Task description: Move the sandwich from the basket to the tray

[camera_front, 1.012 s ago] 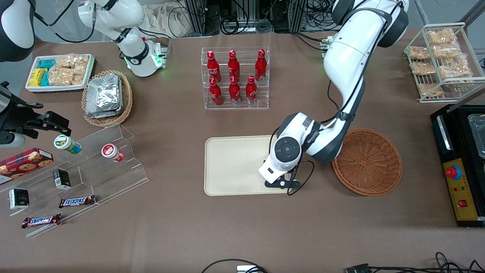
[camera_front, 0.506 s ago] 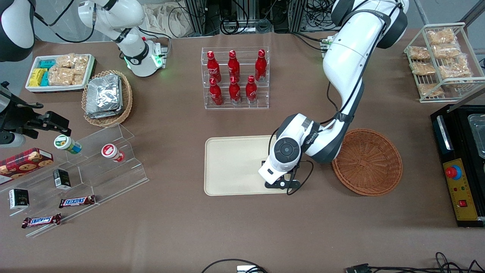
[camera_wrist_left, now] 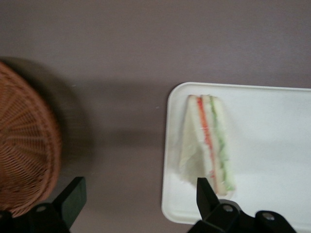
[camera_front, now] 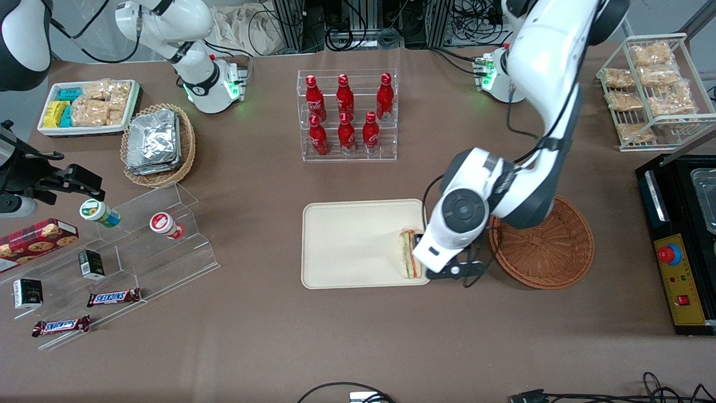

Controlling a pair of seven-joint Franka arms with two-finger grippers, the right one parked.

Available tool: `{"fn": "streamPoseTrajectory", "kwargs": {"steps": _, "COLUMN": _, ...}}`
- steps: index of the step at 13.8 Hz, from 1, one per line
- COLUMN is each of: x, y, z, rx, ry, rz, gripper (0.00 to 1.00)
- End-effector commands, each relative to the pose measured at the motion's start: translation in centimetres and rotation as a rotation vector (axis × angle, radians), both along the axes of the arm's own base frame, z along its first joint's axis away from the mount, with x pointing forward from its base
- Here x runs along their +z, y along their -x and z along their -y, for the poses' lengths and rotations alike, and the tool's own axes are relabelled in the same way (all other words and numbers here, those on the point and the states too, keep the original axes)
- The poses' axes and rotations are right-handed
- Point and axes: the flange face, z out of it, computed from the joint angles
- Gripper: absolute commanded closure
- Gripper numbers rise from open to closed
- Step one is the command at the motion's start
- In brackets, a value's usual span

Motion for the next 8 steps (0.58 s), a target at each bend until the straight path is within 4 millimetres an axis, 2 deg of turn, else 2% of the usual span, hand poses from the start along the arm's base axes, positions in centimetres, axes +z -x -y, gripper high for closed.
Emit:
{"fn": "streamPoseTrajectory", "kwargs": {"steps": 1, "x": 2.0, "y": 6.7, "z": -4.2, "rx": 0.016, "ry": -0.007, "rz": 0.046, "gripper": 0.0}}
{"fn": "streamPoseTrajectory", "kwargs": {"steps": 3, "x": 3.8, "y": 10.3, "z": -6.9, "rx": 0.028, "ry": -0.006, "rz": 0.084, "gripper": 0.0}}
{"fn": "streamPoseTrajectory", "kwargs": {"steps": 5, "x": 6.6, "y": 10.0, "z": -10.4, "rx": 0.075, "ry": -0.013, "rz": 0.095, "gripper": 0.0}}
{"fn": "streamPoseTrajectory", "kwargs": {"steps": 7, "x": 9.3, "y": 10.4, "z": -11.6, "rx": 0.09, "ry": -0.032, "rz": 0.072, "gripper": 0.0}}
{"fn": "streamPoseTrajectory", "kwargs": {"steps": 8, "x": 10.4, "y": 10.3, "z": -13.2, "rx": 0.113, "ry": -0.036, "rz": 0.071, "gripper": 0.0}}
